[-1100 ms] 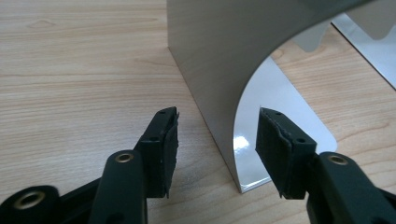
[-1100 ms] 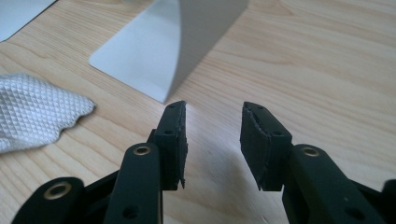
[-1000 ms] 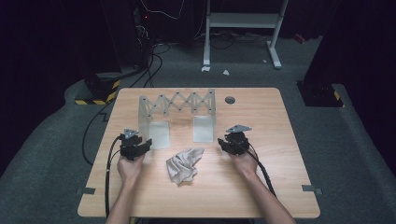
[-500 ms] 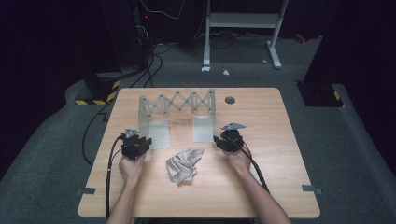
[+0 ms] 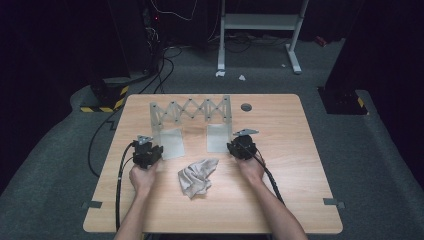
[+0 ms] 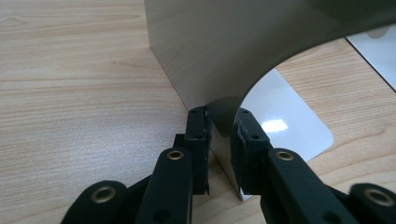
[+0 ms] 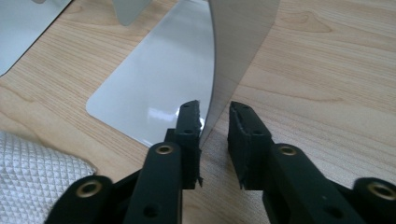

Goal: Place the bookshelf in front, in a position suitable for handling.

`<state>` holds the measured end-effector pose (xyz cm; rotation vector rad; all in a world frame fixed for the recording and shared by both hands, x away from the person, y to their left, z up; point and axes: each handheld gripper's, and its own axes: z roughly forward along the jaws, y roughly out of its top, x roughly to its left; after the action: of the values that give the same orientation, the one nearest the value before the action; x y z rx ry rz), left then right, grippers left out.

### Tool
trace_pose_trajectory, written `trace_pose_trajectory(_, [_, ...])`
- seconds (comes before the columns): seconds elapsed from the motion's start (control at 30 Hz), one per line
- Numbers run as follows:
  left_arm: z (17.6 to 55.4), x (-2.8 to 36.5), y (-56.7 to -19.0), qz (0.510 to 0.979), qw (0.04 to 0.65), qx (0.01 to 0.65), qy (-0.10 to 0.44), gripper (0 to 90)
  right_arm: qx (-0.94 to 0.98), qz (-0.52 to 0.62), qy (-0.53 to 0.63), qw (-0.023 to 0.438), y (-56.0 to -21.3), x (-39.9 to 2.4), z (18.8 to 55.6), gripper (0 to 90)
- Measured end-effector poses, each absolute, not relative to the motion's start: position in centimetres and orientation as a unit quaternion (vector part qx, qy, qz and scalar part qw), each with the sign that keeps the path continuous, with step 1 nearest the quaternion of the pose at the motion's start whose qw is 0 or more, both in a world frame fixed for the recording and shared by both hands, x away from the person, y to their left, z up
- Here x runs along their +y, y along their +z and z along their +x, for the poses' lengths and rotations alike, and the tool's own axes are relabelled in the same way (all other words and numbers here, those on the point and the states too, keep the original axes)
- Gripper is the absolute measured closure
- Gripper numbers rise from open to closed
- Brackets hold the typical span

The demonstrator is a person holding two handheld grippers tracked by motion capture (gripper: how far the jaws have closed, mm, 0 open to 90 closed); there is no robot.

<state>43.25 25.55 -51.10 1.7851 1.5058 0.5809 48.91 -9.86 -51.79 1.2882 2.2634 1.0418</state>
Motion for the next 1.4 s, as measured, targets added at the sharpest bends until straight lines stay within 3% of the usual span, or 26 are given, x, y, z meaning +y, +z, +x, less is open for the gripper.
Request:
trace_pose_trajectory(0.43, [43.4, 25.6, -51.1, 0.691, 0.362, 0.585, 0.223, 80.0, 0.781, 0.483, 0.355, 0.177, -51.7, -11.4, 49.4, 86.6])
trace_pose_trajectory(1.4, [45.7, 23.0, -50.9, 0.718, 0.369, 0.559, 0.192, 82.0, 0.754, 0.519, 0.349, 0.199, -51.7, -16.7, 48.3, 89.4])
